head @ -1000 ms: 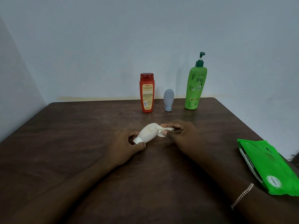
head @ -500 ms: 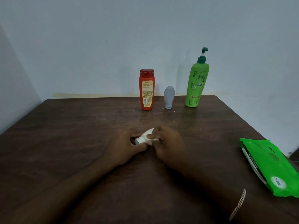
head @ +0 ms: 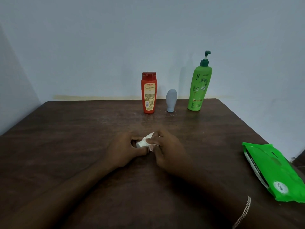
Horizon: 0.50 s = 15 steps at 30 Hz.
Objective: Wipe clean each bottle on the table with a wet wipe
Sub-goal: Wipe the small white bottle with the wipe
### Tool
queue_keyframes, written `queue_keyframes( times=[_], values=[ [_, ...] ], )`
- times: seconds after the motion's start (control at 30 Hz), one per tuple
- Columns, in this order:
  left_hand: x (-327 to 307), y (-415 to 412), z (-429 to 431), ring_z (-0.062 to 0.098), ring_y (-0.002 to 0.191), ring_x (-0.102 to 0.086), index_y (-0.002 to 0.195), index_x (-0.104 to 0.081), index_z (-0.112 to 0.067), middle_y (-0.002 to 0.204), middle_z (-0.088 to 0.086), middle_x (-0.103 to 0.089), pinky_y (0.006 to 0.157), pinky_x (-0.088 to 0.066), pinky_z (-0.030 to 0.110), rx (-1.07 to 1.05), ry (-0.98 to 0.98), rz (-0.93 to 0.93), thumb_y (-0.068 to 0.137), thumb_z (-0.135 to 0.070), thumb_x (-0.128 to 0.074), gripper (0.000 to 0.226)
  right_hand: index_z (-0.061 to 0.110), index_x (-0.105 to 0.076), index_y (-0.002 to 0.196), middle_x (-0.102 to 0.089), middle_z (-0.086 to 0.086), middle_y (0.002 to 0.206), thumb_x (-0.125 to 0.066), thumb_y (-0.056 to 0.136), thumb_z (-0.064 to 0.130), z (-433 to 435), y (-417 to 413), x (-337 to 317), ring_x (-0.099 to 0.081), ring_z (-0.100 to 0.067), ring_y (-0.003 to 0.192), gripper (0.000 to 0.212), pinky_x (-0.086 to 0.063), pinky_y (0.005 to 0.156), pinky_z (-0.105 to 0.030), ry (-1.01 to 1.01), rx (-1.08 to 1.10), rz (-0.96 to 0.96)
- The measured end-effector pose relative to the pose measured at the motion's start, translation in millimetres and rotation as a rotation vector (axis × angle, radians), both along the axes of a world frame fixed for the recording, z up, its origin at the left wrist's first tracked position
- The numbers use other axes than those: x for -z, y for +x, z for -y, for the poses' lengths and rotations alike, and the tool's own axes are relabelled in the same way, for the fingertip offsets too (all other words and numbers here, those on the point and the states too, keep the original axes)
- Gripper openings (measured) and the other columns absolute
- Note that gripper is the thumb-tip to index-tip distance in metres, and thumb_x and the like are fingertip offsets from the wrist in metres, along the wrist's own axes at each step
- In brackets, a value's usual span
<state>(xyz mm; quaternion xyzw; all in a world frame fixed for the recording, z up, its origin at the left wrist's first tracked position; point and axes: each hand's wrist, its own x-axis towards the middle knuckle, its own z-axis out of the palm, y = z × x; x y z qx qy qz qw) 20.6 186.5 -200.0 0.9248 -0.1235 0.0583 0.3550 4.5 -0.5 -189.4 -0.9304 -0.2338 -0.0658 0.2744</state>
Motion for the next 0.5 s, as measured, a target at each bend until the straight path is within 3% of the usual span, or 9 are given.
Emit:
queue_keyframes(
  times=[0.07,0.17,0.3,0.5],
  values=[
    [0,1,-1,0.004,0.074,-0.067,0.09,-0.07,-0.049,0.084,-0.012,-0.075,0.072,-0.058,0.04,-0.003,0.01,-0.015,0.076,-0.043,-0.083,0.02,0.023,-0.061,0.131,-0.054,0.002,0.126,-0.057,0.095,0.017,4,1,2,-0.053,-0.013,0.114,0.037,-0.046,0.098,-0.029,0.008,0.008,0.032],
    [2,3,-2,0.003,0.073,-0.066,0.105,-0.076,-0.036,0.084,-0.013,-0.075,0.071,-0.058,0.039,-0.011,0.006,-0.018,0.075,-0.044,-0.083,0.031,0.021,-0.066,0.125,-0.057,-0.001,0.121,-0.055,0.095,0.02,13,11,5,-0.055,-0.015,0.109,0.031,-0.043,0.09,-0.024,0.015,0.111,0.06],
    [5,5,0,0.006,0.075,-0.064,0.1,-0.073,-0.033,0.085,-0.011,-0.071,0.07,-0.058,0.038,-0.025,0.036,-0.005,0.072,-0.048,-0.083,0.034,0.012,-0.06,0.129,-0.056,-0.005,0.127,-0.059,0.094,0.017,24,24,5,-0.054,-0.017,0.114,0.036,-0.04,0.094,-0.025,0.012,0.296,-0.025],
    [6,5,1,0.008,0.076,-0.062,0.096,-0.065,-0.03,0.087,-0.009,-0.067,0.065,-0.052,0.029,-0.051,0.049,-0.013,0.072,-0.044,-0.084,0.034,0.02,-0.058,0.134,-0.049,0.0,0.133,-0.053,0.098,0.021,-2,-1,0,-0.05,-0.013,0.117,0.037,-0.042,0.099,-0.023,0.027,0.072,0.045]
  ],
)
